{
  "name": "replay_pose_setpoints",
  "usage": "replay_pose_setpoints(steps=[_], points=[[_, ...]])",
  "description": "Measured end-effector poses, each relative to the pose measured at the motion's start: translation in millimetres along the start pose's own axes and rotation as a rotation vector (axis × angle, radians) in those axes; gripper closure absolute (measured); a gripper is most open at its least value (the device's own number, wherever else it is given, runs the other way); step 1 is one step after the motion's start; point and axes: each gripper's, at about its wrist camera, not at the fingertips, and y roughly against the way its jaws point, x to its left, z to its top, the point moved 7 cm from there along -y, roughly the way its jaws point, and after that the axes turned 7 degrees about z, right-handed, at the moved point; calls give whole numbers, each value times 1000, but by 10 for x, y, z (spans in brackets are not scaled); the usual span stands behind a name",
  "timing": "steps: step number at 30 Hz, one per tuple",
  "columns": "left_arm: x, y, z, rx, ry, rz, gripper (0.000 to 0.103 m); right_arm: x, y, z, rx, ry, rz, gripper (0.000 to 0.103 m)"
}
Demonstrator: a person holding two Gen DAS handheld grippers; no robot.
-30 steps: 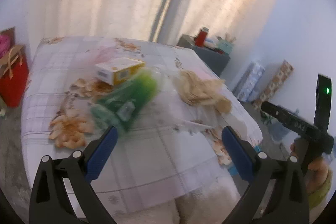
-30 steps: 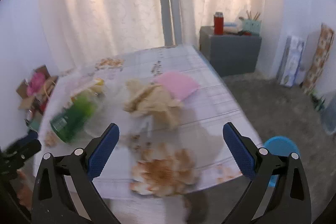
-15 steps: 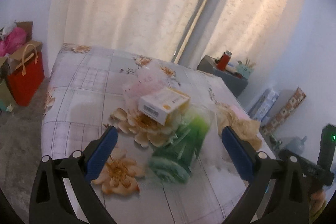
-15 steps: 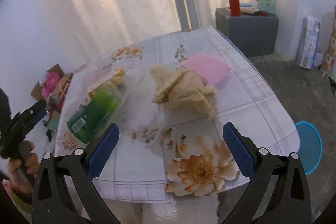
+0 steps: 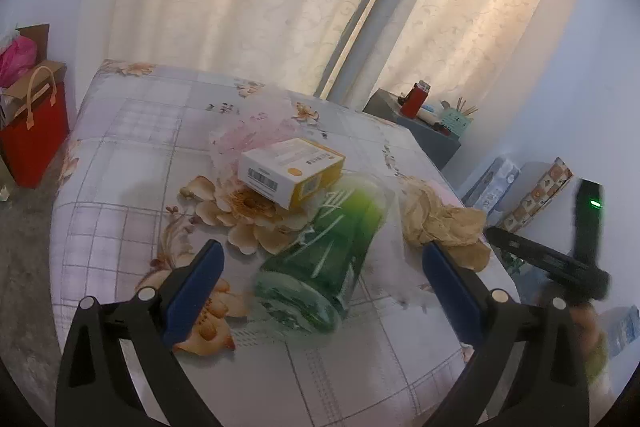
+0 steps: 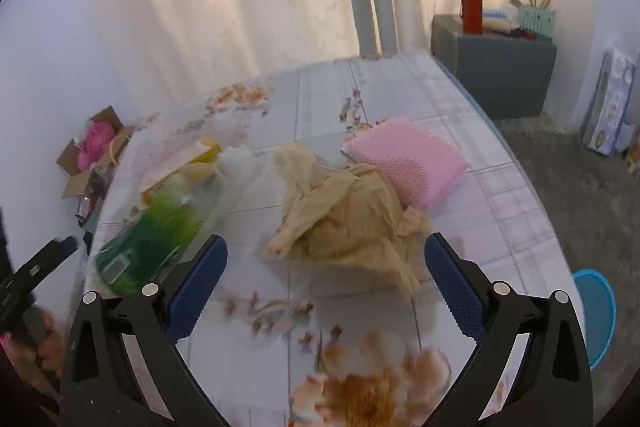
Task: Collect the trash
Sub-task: 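Move both tools back over the table toward the tan paper, then grasp the crumpled tan paper with the right gripper and lift it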
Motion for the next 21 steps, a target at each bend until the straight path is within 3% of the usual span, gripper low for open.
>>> replay_pose_setpoints(steps=[4, 6, 13, 15, 18, 21], points=[[-56, 9, -72, 8, -8, 0, 6, -2, -281, 10, 39, 6, -36, 13], [-60, 9, -94, 14, -7, 0, 6, 28, -391, 3, 50, 36, -80, 22], [-87, 29, -153, 25, -12, 3, 6, 108, -532, -58, 60, 156, -196, 36], [-98, 38, -172, 24, -6, -1, 6, 115, -585, -94, 72, 196, -234, 52], [-112, 52, -197, 21, -1, -7, 6, 118, -584, -120, 68, 219, -255, 69], [-109, 64, -223, 22, 7, -14, 6, 105, -515, -101, 49, 215, -261, 77]])
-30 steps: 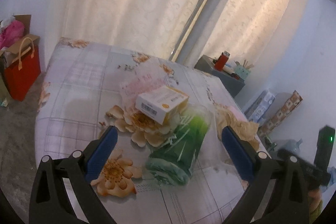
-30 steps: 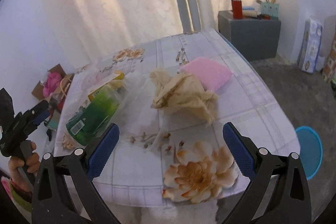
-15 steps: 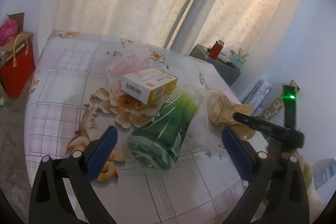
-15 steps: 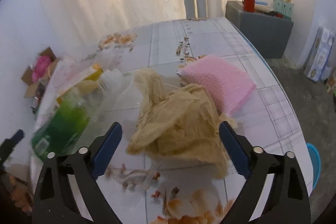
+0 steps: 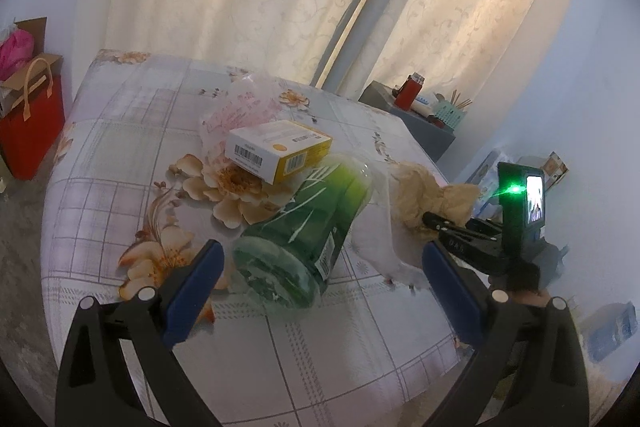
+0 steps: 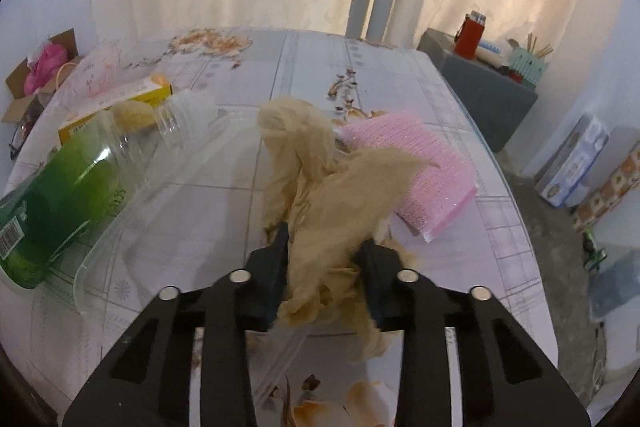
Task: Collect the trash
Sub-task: 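Grasp the crumpled tan paper with the right gripper and lift it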
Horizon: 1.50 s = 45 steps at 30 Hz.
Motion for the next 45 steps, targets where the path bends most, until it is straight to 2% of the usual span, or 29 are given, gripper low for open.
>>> replay_pose_setpoints(steps=[8, 11, 14, 18, 22, 26, 29, 32, 34, 41, 44, 45], points=[[-40, 43, -55, -5, -3, -26, 6, -42, 269, 53, -69, -62, 62, 82], [-71, 47, -67, -5, -4, -35, 6, -69, 331, 65, -88, -124, 153, 82], [-141, 61, -82, -5, -11, -49, 6, -139, 343, 71, -90, -235, 293, 82], [-323, 79, -142, 2, -28, -96, 6, -245, 319, 58, -84, -346, 391, 82], [-670, 28, -318, 44, -87, -174, 6, -289, 365, 48, -106, -384, 419, 82], [-957, -87, -430, 62, -148, -198, 6, -300, 503, 51, -158, -412, 477, 82], [-1086, -206, -398, 62, -163, -198, 15, -355, 530, 39, -171, -436, 508, 83], [-1128, -391, -350, 77, -169, -159, 25, -457, 483, -14, -166, -475, 529, 84], [-1150, -533, -328, 107, -158, -139, 34, -516, 446, -65, -157, -495, 528, 85], [-1221, -1010, -401, 234, -157, -73, 54, -710, 336, -265, -133, -548, 530, 88], [-1235, -1167, -438, 278, -164, -45, 66, -793, 329, -336, -131, -571, 536, 88], [-1242, -1220, -450, 292, -169, -35, 74, -807, 325, -345, -131, -573, 537, 88]])
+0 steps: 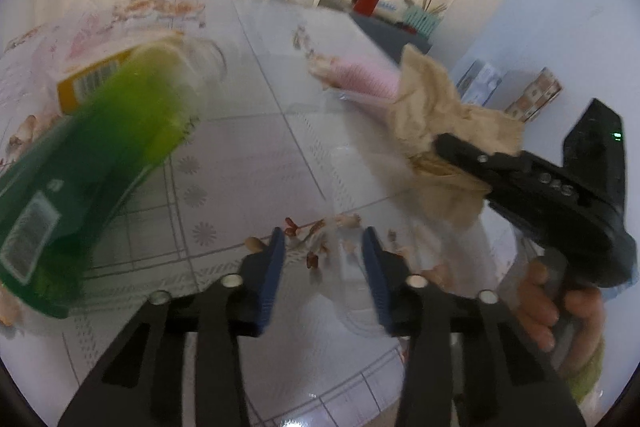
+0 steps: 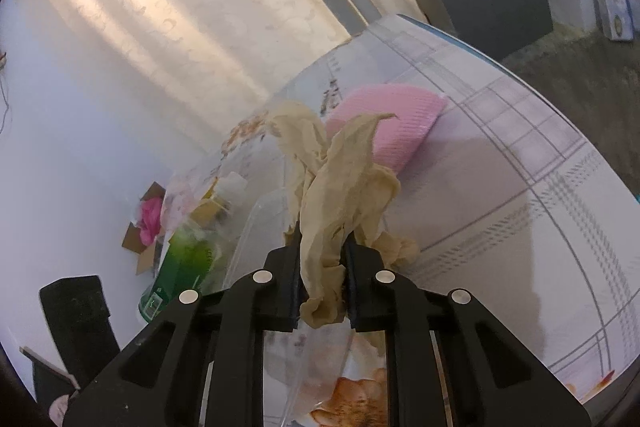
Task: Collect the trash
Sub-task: 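Grasp the crumpled tan paper with the right gripper and lift it, then grasp the clear plastic container rim with the left gripper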
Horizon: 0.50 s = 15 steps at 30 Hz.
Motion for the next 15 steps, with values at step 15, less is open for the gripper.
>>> replay_pose_setpoints(steps=[15], points=[[-203, -40, -38, -35, -81, 74, 98, -166, 245, 32, -40, -43, 47, 88]])
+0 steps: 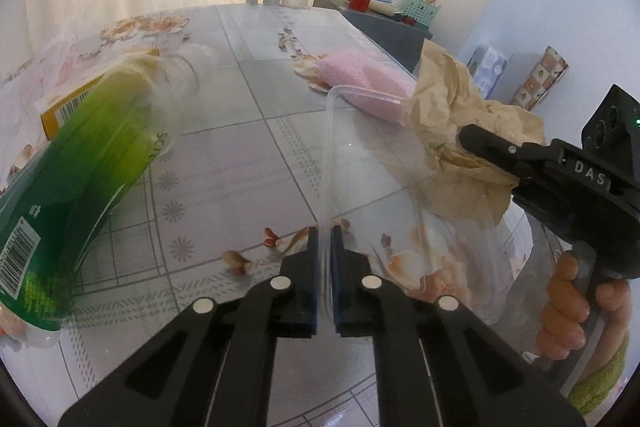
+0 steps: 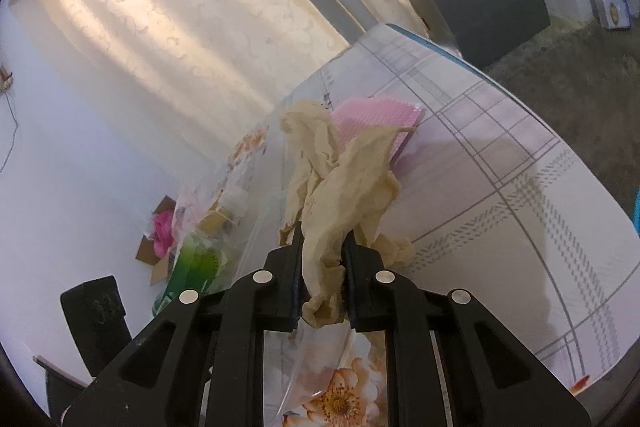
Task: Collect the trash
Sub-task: 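Grasp the clear plastic container rim with the left gripper, then carry the tan paper and clear container over the blue wastebasket with both grippers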
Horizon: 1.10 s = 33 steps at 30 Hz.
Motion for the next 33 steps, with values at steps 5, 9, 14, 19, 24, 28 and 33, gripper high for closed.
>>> replay_pose_setpoints(steps=[5, 9, 14, 19, 24, 28, 33], points=[[49, 17, -2, -3, 11, 20, 98, -18, 126, 28, -29, -5, -2, 87], [99, 86, -29, -17, 32, 19, 99, 32, 170, -10, -32, 24, -37, 88], [136, 216, -39, -48, 55, 18, 99, 88, 266, -57, -41, 43, -70, 89], [188, 354, -28, -77, 85, 4, 100, 169, 422, -62, -69, 60, -84, 89], [120, 511, 13, -115, 92, -25, 100, 196, 575, -92, -91, 64, -98, 90], [-18, 638, 84, -144, 71, -47, 100, 192, 677, -123, -112, 57, -113, 90], [-342, 743, 201, -167, 0, -77, 100, 38, 954, -140, -166, 31, -134, 90]])
